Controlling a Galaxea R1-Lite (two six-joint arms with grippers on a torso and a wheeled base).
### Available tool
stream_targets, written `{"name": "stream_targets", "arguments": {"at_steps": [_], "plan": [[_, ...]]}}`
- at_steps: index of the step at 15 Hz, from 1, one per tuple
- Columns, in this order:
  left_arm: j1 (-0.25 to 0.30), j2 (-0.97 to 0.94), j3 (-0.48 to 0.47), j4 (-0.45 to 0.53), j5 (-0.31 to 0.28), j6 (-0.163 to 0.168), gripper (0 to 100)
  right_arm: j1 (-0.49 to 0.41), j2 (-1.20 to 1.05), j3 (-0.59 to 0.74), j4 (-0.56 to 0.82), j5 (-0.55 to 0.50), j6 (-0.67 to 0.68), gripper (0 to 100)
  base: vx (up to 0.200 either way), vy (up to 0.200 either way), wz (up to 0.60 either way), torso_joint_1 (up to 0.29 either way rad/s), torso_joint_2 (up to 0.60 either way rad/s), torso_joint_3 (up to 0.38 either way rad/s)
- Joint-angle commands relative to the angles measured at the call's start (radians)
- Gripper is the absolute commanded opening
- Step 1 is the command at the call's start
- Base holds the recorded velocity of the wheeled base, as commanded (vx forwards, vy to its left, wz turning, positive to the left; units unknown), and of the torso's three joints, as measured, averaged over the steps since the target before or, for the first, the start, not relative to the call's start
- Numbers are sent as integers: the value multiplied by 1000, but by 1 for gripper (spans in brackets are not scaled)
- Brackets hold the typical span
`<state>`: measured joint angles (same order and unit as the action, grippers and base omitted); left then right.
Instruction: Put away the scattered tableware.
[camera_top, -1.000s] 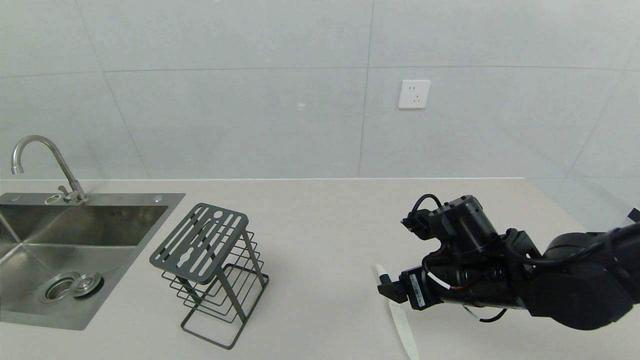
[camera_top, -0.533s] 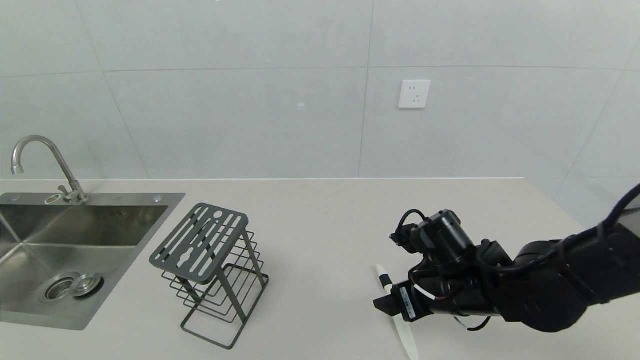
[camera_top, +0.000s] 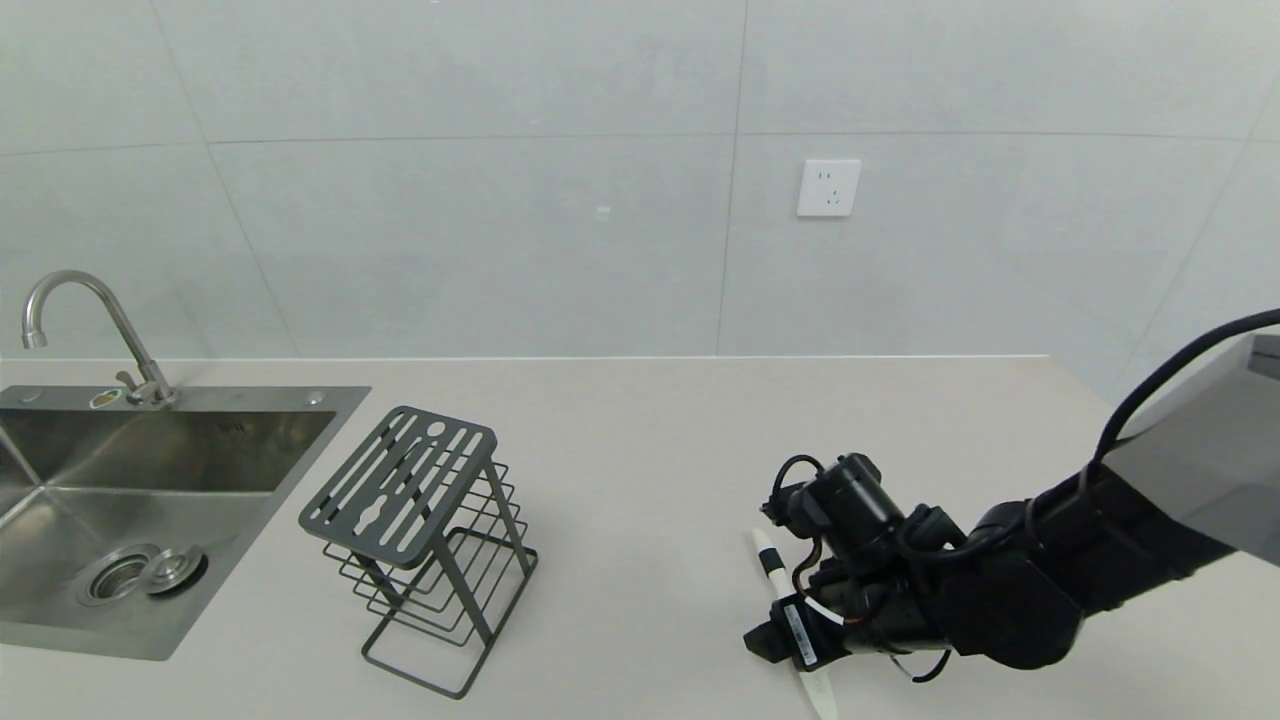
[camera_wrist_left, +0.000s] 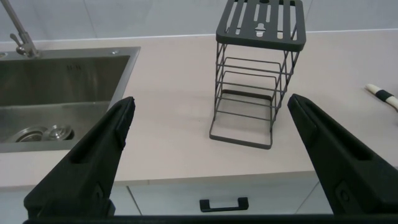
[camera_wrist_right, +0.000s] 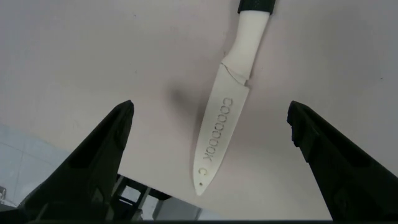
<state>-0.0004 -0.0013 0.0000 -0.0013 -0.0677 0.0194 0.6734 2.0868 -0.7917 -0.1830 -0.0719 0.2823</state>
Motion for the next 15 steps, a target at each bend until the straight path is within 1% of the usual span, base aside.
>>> {"name": "stream_targets", "arguments": {"at_steps": [1, 3, 8, 12, 13, 15], "plan": [[-1, 1, 0, 0, 0, 1, 100, -2, 41, -15, 0, -12, 8, 100, 0, 0, 0, 0, 0, 0], [0, 1, 0, 0, 0, 1, 100, -3, 72, -35, 0, -23, 26, 100, 0, 0, 0, 0, 0, 0], [0, 1, 0, 0, 0, 1, 100, -3, 91, -57, 0, -106, 24, 100, 0, 0, 0, 0, 0, 0], [-1, 1, 0, 1, 0, 1, 100, -3, 99, -54, 0, -111, 26, 100, 0, 0, 0, 0, 0, 0], [0, 1, 0, 0, 0, 1, 100, -3, 104, -50, 0, -111, 28, 0, 0, 0, 0, 0, 0, 0], [-1, 1, 0, 0, 0, 1, 100, -2, 131, -47, 2, -109, 31, 0, 0, 0, 0, 0, 0, 0]]}}
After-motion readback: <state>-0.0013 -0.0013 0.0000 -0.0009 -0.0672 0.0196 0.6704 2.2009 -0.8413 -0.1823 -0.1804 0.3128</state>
